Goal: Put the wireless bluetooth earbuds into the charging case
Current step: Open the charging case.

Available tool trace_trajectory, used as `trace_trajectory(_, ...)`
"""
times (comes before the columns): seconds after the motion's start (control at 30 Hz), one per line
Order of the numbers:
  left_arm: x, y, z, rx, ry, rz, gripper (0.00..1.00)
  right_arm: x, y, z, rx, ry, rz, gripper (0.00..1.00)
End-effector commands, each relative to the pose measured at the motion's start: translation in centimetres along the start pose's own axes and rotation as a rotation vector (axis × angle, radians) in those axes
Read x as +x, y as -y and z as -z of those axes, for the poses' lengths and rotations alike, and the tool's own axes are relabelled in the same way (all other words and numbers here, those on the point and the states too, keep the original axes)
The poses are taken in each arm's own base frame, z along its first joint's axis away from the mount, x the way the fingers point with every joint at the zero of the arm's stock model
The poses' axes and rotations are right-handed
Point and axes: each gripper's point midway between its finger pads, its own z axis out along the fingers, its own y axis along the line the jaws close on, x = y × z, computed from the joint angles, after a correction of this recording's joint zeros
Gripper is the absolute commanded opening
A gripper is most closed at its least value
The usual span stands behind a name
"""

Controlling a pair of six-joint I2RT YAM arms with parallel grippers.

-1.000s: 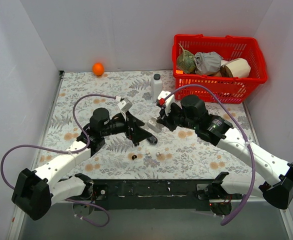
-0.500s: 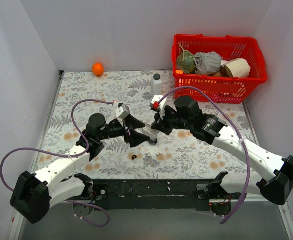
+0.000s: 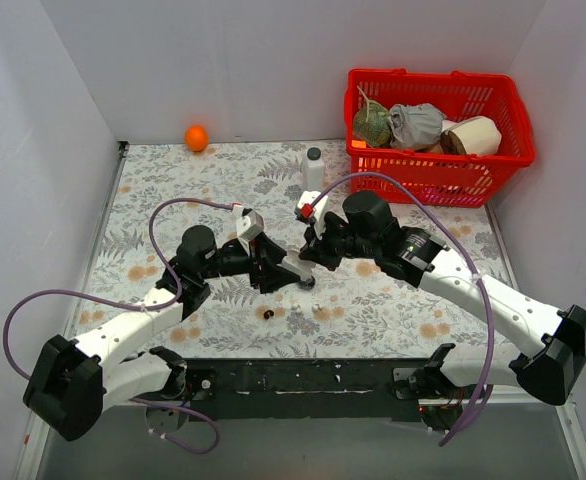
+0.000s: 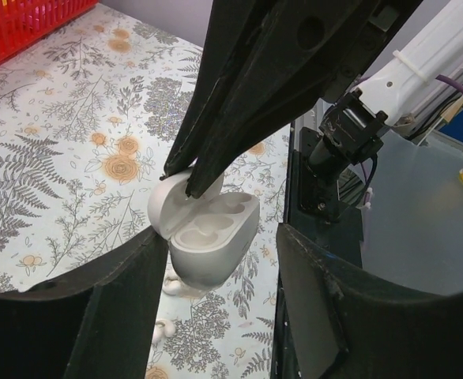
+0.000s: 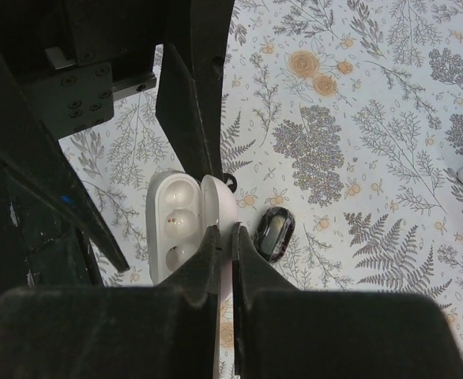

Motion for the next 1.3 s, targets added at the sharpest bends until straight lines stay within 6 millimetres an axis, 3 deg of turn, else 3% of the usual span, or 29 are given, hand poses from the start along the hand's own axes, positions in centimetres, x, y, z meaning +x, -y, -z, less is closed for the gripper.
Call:
trace_trajectory(0.0, -0.1, 0.5, -0.1, 0.037, 0.001, -0.028, 0.53, -3.0, -0.3, 0.5, -0.006, 0.08, 0.031, 0.01)
trace_trajectory(0.27, 0.5, 0.6, -0.1, 0.053, -0.015, -0.025, 0.38, -3.1, -0.5, 0.5, -0.01, 0.082, 0.031, 0.01)
trace_trajectory(0.37, 0.6, 0.6, 0.0, 0.056, -0.015, -0.026, 0.25, -3.1, -0.6, 0.5, -0.013, 0.08, 0.03, 0.01)
trace_trajectory(0.4, 0.6, 0.6, 0.0, 0.054, -0.013, -0.028, 0.12, -3.3, -0.7, 0.5, -0.014, 0.083, 0.032, 0.01)
trace_trajectory(0.47, 0.6, 0.7, 0.1, 0.049, 0.0, -0.041, 0.03, -3.3, -0.7, 0.5, -0.016, 0.082, 0.032, 0.01)
trace_trajectory(0.73, 0.5, 0.9, 1.0, 0.017, 0.061, -0.109, 0.0, -3.4, -0.8, 0.5, -0.016, 0.078, 0.03, 0.01)
trace_trajectory(0.77, 0.5, 1.2, 1.2, 0.026, 0.077, -0.134, 0.0, -3.5, -0.8, 0.5, -0.016, 0.079, 0.028, 0.05)
trace_trajectory(0.8, 0.8, 1.5, 1.4, 0.036, 0.082, -0.147, 0.0, -3.6, -0.8, 0.5, -0.013, 0.083, 0.02, 0.21)
trace_trajectory(0.9, 1.0, 2.4, 2.0, 0.065, 0.12, -0.214, 0.0, -4.4, -0.7, 0.8, 0.001, 0.112, -0.004, 0.47)
trace_trajectory(1.03, 0.5, 2.3, 2.8, 0.014, 0.171, -0.244, 0.0, -5.7, -0.1, 1.7, 0.048, 0.167, -0.048, 0.64)
trace_trajectory(1.07, 0.5, 2.3, 3.0, 0.007, 0.174, -0.253, 0.0, -5.9, 0.0, 2.2, 0.058, 0.181, -0.059, 0.8)
trace_trajectory(1.1, 0.2, 2.0, 3.2, -0.028, 0.191, -0.264, 0.0, -6.1, 0.5, 2.5, 0.073, 0.199, -0.091, 0.88)
trace_trajectory(1.23, -0.6, 2.0, 5.0, -0.127, 0.267, -0.308, 0.0, -4.1, 1.9, 3.0, 0.128, 0.217, -0.186, 0.88)
trace_trajectory(1.27, -0.4, 1.6, 5.4, -0.163, 0.269, -0.297, 0.0, -2.0, 2.0, 2.7, 0.137, 0.188, -0.212, 0.88)
